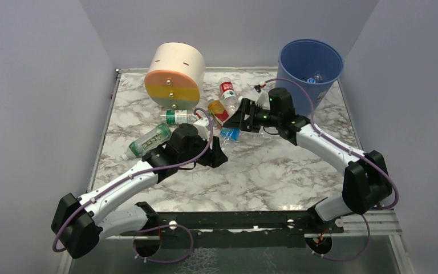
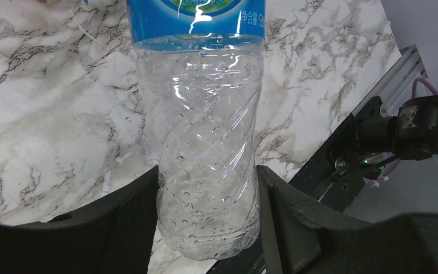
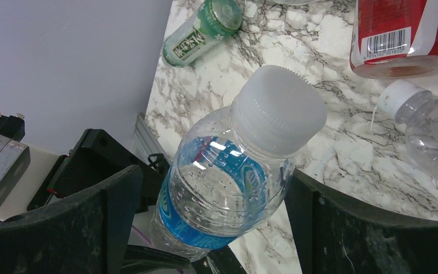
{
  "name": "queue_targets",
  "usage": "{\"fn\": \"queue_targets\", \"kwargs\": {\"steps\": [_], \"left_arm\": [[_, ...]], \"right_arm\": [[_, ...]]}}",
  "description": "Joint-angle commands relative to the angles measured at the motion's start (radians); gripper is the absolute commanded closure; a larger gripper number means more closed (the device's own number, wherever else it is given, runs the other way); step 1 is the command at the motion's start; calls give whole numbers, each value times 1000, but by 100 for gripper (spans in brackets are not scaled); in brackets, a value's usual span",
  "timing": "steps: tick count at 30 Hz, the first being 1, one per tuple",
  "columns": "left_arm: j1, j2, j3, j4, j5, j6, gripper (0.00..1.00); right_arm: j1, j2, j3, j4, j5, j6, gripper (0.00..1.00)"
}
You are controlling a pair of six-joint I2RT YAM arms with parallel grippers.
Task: Put the plastic bottles in the bin
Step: Pick up the plastic bottle at the center of the board.
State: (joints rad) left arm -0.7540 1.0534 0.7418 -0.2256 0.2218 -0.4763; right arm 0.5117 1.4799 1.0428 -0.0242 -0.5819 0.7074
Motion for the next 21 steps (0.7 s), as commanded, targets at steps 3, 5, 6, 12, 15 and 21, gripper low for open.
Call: {"fn": "queue_targets", "kwargs": {"steps": [3,5,6,12,15,21], "left_arm": [[-8,9,10,34,12,12,39],[-10,11,10,36,9,13,39],[-9,11,10,36,7,12,39],[-14,15,4,46,-2,11,39],[-15,17,2,50,-8,9,39],[-18,22,-1,55,-16,9,37]], "right_arm": [[11,15,26,30,-17,2,10],[12,17,23,36,-19,4,12],[13,19,22,38,-21,6,13],[20,23,11,55,-28,10,21],[24,29,9,58,-30,11,24],[31,36,8,62,-33,11,32]]}}
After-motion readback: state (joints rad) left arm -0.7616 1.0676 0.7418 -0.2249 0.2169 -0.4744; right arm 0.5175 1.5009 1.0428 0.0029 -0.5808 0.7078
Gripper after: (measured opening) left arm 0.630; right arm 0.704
